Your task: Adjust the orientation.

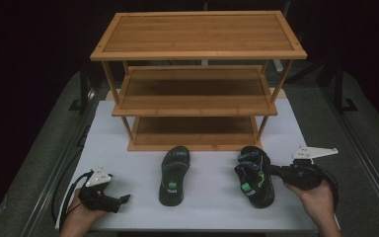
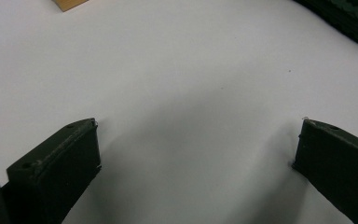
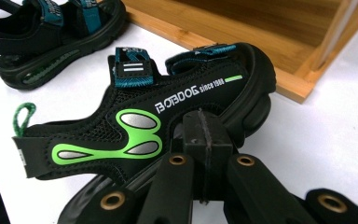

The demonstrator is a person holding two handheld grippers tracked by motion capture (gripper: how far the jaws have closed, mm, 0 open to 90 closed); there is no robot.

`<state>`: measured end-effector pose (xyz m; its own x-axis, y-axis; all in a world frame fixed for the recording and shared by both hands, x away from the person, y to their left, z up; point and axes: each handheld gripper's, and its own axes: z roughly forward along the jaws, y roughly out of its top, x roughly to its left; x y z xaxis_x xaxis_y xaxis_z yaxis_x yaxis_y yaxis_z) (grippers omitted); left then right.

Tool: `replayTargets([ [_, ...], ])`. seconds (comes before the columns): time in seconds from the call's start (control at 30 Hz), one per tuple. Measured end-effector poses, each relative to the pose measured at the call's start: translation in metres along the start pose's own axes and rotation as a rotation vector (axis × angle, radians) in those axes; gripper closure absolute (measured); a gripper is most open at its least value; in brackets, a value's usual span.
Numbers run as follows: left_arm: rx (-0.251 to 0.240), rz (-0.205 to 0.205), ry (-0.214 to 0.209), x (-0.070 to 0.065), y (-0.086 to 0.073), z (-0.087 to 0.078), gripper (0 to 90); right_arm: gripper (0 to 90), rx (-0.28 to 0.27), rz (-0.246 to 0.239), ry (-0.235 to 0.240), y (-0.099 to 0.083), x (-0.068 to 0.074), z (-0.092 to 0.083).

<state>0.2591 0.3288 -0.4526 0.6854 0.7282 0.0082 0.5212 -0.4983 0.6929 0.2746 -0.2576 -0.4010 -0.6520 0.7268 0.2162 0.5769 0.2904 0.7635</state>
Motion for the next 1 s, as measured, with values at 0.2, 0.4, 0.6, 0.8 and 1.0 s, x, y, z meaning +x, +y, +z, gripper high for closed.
replayTargets([
  [0.2,0.0,-0.001,0.0,0.0,0.0,0.0,0.0,89.8,0.021,0.033,-0.007,-0.01,-0.013,0.001],
  [0.4,0.001,-0.001,-0.002,0.0,0.0,0.0,0.0,89.8,0.082,0.088,-0.004,-0.023,-0.031,0.01],
  [0.6,0.001,0.0,-0.002,0.0,0.0,0.0,0.0,87.3,0.061,0.076,-0.033,-0.02,-0.032,0.004],
  [0.8,0.001,0.0,-0.002,0.0,0.0,0.0,0.0,68.3,-0.037,0.077,-0.035,-0.012,-0.031,-0.018],
  [1.0,0.001,-0.001,-0.002,0.0,0.0,0.0,0.0,53.7,-0.111,0.046,0.043,-0.003,-0.024,-0.024],
])
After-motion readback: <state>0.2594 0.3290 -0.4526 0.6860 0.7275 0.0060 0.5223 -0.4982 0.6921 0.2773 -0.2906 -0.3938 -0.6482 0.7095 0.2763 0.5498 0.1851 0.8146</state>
